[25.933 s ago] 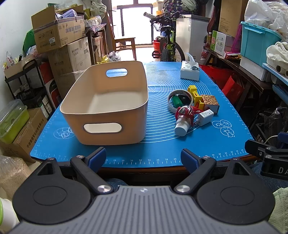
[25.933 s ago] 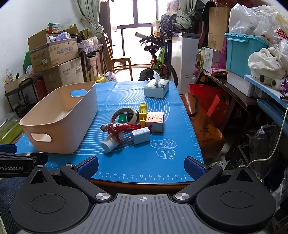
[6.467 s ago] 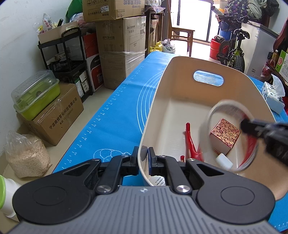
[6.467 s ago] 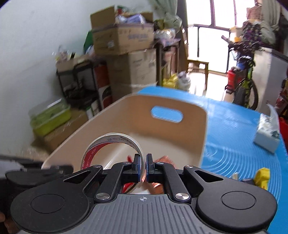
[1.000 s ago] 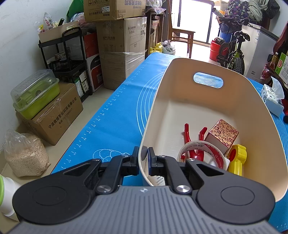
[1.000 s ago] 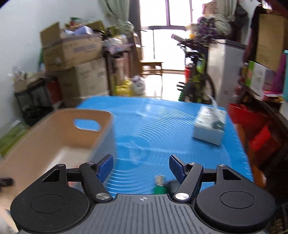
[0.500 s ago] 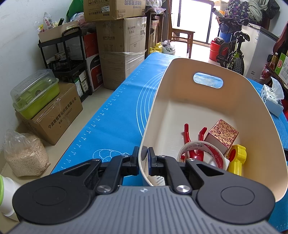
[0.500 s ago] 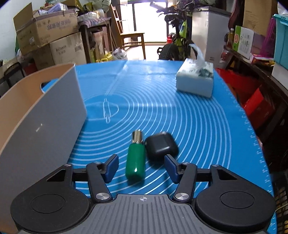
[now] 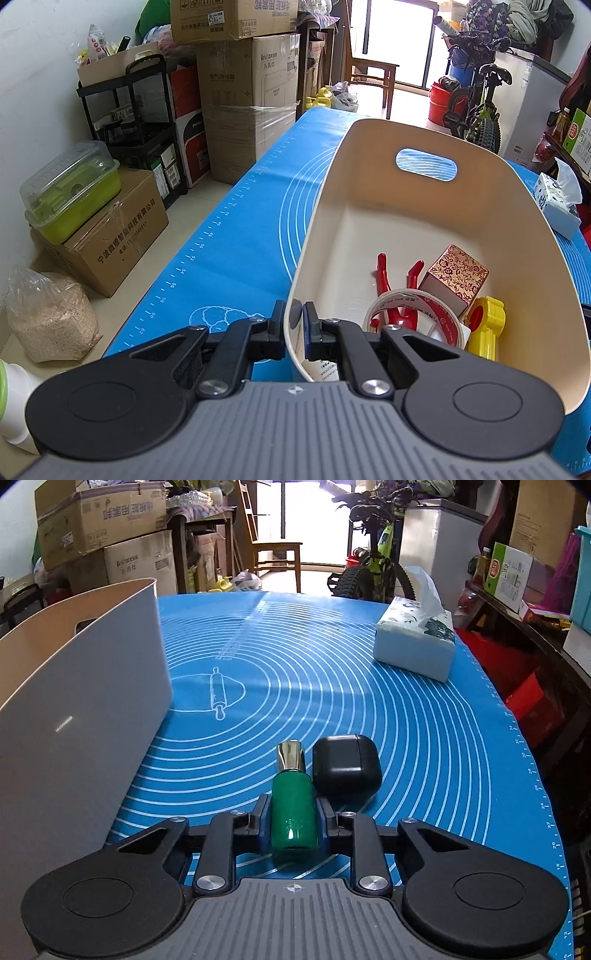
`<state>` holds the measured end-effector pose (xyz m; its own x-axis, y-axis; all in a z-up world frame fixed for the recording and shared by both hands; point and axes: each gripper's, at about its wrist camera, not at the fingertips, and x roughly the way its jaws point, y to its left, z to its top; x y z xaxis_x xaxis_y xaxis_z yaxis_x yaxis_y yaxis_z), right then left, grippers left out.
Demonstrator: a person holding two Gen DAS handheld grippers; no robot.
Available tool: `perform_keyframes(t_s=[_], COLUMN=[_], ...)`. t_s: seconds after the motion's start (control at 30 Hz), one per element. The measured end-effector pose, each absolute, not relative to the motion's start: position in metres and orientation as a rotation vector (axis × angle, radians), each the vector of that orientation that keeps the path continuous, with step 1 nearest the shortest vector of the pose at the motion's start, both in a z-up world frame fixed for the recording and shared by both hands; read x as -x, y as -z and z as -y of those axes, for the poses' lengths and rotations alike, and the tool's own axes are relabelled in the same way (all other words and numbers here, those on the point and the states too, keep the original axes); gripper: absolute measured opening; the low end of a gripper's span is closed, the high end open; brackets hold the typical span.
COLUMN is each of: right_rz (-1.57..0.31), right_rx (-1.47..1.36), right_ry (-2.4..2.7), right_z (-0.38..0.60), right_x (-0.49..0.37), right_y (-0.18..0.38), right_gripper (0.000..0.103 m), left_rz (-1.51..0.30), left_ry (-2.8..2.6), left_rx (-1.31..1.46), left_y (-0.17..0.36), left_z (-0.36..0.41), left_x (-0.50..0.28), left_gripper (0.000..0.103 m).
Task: Organize rigid objects
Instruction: 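Grasp the green bottle with the right tool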
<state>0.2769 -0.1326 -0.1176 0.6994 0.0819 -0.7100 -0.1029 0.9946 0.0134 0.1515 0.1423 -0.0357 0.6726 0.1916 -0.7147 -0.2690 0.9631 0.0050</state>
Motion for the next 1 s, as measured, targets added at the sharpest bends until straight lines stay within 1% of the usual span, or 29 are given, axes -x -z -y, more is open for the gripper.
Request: perform_keyframes(t_s=[0.27,0.6,1.0], right_rz=[-0.776,-0.733,-0.598], right_rx=[0.014,-0.04,-0.106], right_ry=[-0.122,-0.164,-0.243], right_z=[0.142,0.155,0.15], right_x=[-0.268,-0.253,-0.235], right_y=[0.112,0.084,0.02], right_gripper=[0.034,0.034,0.034], left_rz=[-0.792,-0.792,-0.792], left_ry=[-0.26,-0.261,-0.26], left_rx=[0.104,0.105,0.106], left_y=[0.036,0.036,0.036], left_z=[-0.143,-0.142,-0.143], left_x=[-0.151,-0.151,-0.152], left_gripper=[0.011,0.011,0.011])
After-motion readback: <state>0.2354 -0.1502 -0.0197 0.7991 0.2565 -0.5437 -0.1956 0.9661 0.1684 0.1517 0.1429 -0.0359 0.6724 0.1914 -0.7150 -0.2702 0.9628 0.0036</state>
